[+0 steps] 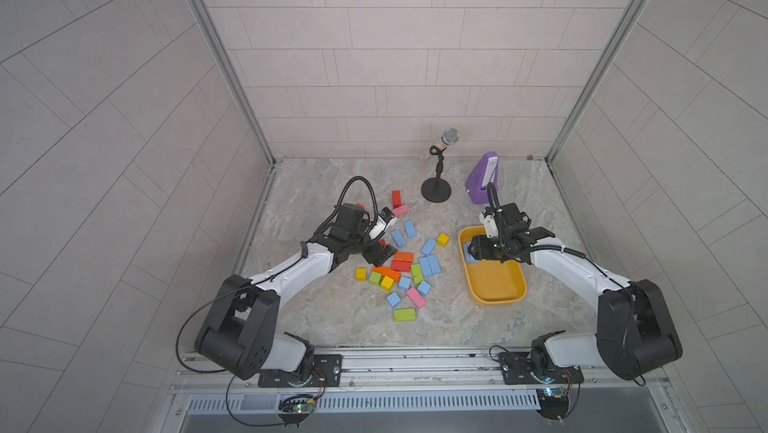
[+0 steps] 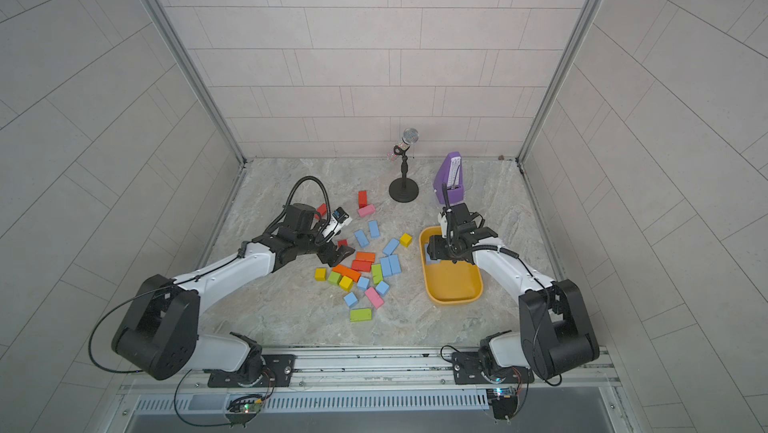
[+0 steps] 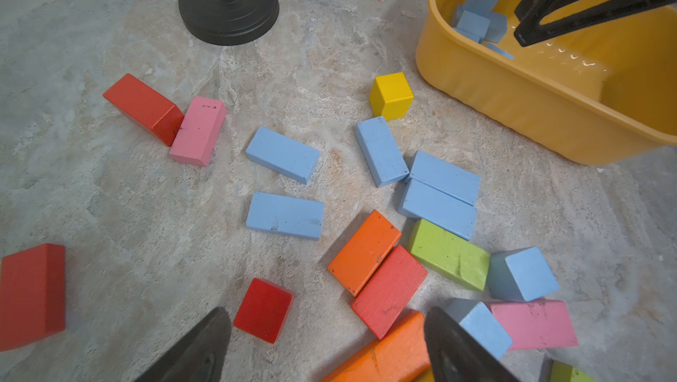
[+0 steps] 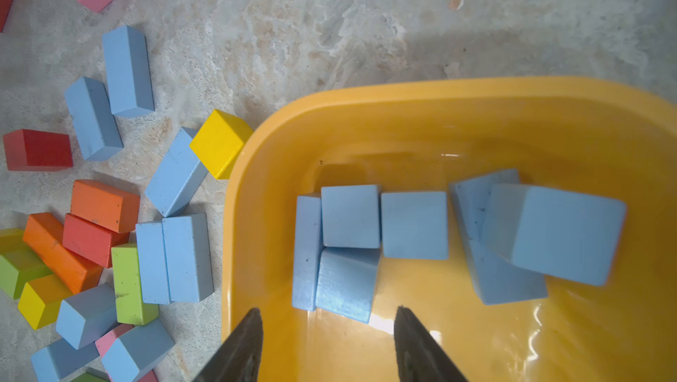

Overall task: Pick out the blue building blocks
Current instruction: Place the building block in the storage box.

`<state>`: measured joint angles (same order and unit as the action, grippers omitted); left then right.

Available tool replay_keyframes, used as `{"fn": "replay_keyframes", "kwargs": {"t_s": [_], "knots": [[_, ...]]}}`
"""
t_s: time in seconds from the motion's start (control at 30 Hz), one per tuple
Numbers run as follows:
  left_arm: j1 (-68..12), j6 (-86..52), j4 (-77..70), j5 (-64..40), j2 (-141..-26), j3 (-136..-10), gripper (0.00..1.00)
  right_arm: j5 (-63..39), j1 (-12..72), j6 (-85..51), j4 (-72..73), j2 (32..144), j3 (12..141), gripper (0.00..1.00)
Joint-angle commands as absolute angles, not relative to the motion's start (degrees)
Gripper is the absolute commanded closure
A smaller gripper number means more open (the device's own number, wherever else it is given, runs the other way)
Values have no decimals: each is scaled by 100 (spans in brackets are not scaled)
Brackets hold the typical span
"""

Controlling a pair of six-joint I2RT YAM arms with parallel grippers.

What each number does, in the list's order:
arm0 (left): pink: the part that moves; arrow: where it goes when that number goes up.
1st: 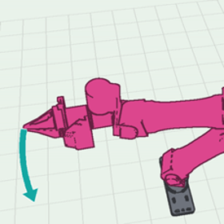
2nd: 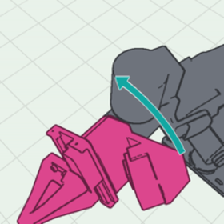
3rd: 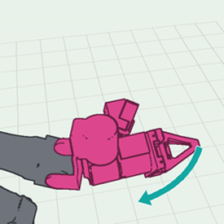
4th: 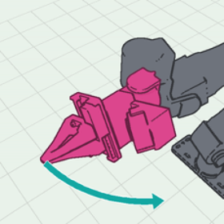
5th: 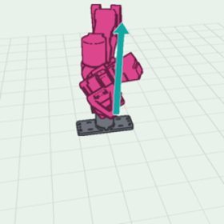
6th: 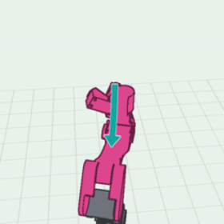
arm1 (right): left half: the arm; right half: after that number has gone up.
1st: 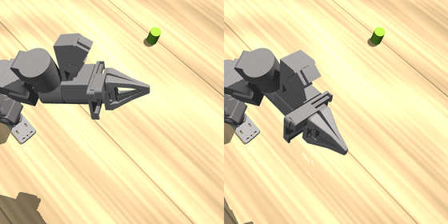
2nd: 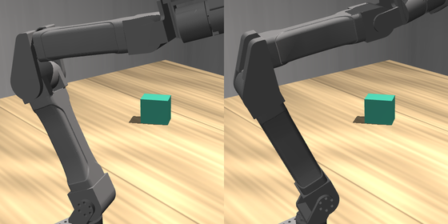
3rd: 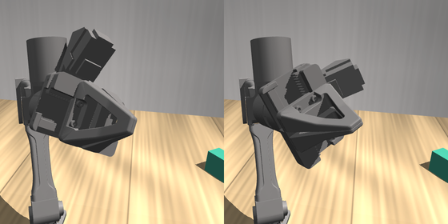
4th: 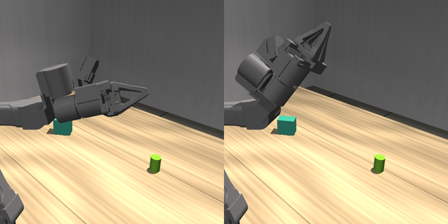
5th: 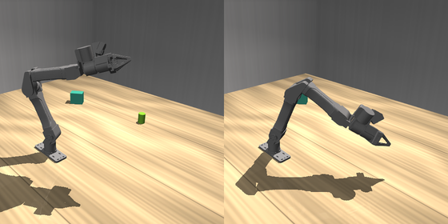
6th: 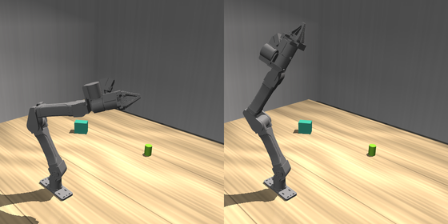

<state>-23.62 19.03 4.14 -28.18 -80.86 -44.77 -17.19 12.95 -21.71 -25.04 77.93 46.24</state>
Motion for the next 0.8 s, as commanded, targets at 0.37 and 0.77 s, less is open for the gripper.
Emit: {"fn": "replay_keyframes", "kwargs": {"t_s": [0.37, 0.77], "knots": [[-2224, 1846, 299, -2645, -8033, -4544, 13, -2255, 1125, -2291, -2209, 8333, 4585, 40], [-2128, 1819, 284, -2655, -8042, -4544, 13, -2470, 1114, -2188, -2143, 8406, 4746, 42]]}}
